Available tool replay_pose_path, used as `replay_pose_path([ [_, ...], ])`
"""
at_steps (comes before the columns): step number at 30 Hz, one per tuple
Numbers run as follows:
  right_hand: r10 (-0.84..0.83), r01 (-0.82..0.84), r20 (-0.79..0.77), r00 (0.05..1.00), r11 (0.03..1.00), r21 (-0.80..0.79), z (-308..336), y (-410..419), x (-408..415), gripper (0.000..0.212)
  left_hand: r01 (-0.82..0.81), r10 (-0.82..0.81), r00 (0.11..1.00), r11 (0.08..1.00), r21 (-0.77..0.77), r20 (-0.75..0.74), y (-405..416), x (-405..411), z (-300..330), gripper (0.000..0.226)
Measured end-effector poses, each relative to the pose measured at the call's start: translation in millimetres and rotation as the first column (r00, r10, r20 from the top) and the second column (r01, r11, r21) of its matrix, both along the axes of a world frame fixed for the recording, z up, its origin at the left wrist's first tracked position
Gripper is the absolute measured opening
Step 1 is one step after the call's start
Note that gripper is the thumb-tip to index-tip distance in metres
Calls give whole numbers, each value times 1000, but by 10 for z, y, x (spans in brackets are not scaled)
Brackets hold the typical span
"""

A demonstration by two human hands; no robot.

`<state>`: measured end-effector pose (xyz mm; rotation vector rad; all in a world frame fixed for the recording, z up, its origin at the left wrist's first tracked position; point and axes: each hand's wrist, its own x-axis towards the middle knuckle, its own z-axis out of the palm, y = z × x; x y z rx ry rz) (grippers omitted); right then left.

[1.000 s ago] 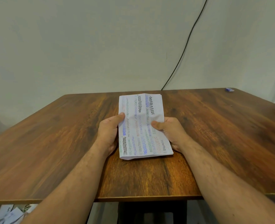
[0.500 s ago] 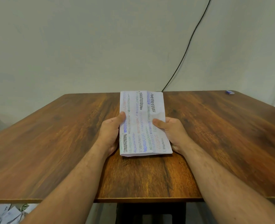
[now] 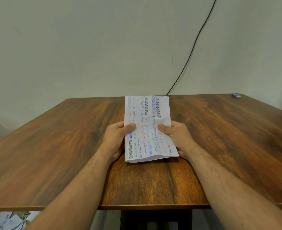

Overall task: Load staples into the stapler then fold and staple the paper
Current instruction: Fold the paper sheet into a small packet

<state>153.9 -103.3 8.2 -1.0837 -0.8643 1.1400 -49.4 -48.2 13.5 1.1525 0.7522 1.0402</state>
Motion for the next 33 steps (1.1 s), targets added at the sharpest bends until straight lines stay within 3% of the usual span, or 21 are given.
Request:
replay_pose_path([
  [9, 54, -54, -94, 994, 999, 1, 9, 10, 14, 28, -32, 33, 999, 999, 17, -21, 9, 15, -14, 21],
  [33, 4, 3, -129, 992, 999, 52, 98, -52, -39, 34, 7, -8, 1000, 999, 40, 28, 33, 35, -25, 29],
])
